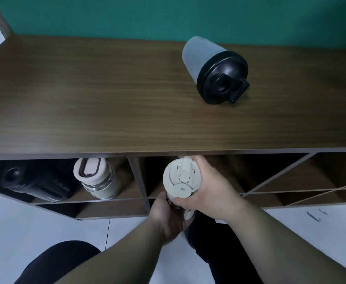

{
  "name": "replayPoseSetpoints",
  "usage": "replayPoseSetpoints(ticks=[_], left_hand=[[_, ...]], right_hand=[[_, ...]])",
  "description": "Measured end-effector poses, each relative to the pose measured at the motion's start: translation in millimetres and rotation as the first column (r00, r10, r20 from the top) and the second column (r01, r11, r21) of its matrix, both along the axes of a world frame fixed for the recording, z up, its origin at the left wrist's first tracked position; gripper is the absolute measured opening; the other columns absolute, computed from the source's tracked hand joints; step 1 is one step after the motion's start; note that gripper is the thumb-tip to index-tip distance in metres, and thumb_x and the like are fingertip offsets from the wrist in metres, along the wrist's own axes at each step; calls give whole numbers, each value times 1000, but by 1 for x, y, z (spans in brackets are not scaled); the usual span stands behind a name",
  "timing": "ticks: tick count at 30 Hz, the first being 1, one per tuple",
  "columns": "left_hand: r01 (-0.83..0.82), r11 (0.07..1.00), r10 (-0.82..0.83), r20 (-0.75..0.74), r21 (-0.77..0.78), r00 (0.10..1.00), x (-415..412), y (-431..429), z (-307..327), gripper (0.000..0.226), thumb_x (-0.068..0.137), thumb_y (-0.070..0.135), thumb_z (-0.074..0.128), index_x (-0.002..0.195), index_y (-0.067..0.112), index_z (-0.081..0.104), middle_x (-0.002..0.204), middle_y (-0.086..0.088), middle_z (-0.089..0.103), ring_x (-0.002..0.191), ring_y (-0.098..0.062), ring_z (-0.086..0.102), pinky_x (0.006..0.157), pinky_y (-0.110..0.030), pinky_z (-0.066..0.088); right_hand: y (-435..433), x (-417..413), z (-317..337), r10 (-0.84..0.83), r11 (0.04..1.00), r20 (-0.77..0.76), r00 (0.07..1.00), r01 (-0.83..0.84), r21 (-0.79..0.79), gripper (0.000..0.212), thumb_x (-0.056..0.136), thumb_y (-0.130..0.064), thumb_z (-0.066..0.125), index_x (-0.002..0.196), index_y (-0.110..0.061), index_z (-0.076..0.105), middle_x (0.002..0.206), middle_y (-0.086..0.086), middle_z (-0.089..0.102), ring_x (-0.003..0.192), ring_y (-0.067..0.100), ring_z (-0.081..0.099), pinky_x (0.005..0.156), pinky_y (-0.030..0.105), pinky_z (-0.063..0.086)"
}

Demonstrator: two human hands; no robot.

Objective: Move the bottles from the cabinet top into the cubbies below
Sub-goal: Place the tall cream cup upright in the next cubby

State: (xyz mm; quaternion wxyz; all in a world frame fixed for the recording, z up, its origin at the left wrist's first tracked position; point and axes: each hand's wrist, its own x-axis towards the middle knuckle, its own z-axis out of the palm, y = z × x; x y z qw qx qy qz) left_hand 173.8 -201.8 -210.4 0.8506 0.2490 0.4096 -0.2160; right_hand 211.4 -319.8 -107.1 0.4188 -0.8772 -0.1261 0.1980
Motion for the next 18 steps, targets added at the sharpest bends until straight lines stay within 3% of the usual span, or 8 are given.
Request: replayPoseSetpoints(ticks=[3, 6, 7, 9, 11, 15, 18], left_hand=[[-34, 999, 34, -35, -11, 999, 6, 4, 6, 40, 99, 43, 49, 103, 14, 75, 86, -9, 79, 68, -27, 74, 59, -34, 64], [-90, 995, 87, -63, -33, 994, 13, 5, 7, 39, 97, 44, 51, 107, 15, 75, 92, -9, 78, 81, -27, 71, 68, -36, 62], [-99, 994, 96, -69, -37, 993, 15, 5, 6, 39, 97, 44, 50, 107, 15, 75, 91, -9, 78, 84, -28, 70, 73, -36, 61], [-115, 993, 114, -74, -21, 991, 18, 5, 4, 40, 98, 41, 47, 100, 13, 76, 82, -11, 78, 87, -30, 68, 83, -39, 57], [-130, 991, 130, -75, 1, 989, 20, 5, 3, 44, 99, 39, 44, 93, 10, 77, 79, -13, 76, 87, -31, 66, 92, -41, 53], [-82, 993, 88, -70, 80, 994, 25, 3, 1, 45, 100, 40, 40, 96, 14, 75, 74, -9, 78, 103, -34, 68, 102, -42, 48], [-62, 993, 70, -75, 101, 995, 27, 5, -1, 46, 100, 41, 39, 105, 14, 75, 72, -10, 77, 95, -33, 70, 94, -41, 50]], right_hand=[[7, 8, -1, 82, 996, 42, 996, -80, -47, 81, 50, -35, 93, 115, -49, 47, 113, -24, 58, 108, -4, 56, 92, 18, 46], [13, 16, 1, 105, 992, 70, 992, -100, -73, 70, 53, -33, 92, 105, -48, 48, 109, -29, 52, 109, -5, 49, 86, 5, 38], [13, 20, 0, 111, 992, 45, 993, -108, -66, 62, 54, -32, 91, 103, -44, 54, 106, -26, 58, 106, -3, 55, 84, 8, 44], [13, 26, -2, 124, 992, -25, 992, -124, 1, 47, 56, -27, 88, 98, -33, 67, 94, -13, 75, 88, 10, 72, 74, 29, 60], [11, 29, -3, 107, 993, -30, 994, -105, 51, 38, 58, -24, 86, 93, -28, 72, 87, -11, 78, 78, 12, 75, 76, 42, 62], [9, 31, -3, 83, 994, 15, 996, -84, 71, 36, 61, -19, 90, 87, -33, 70, 90, -25, 75, 85, -3, 70, 81, 25, 57], [8, 34, -4, 81, 995, 7, 997, -82, 60, 38, 61, -18, 89, 86, -36, 68, 88, -29, 73, 84, -5, 69, 78, 20, 55]])
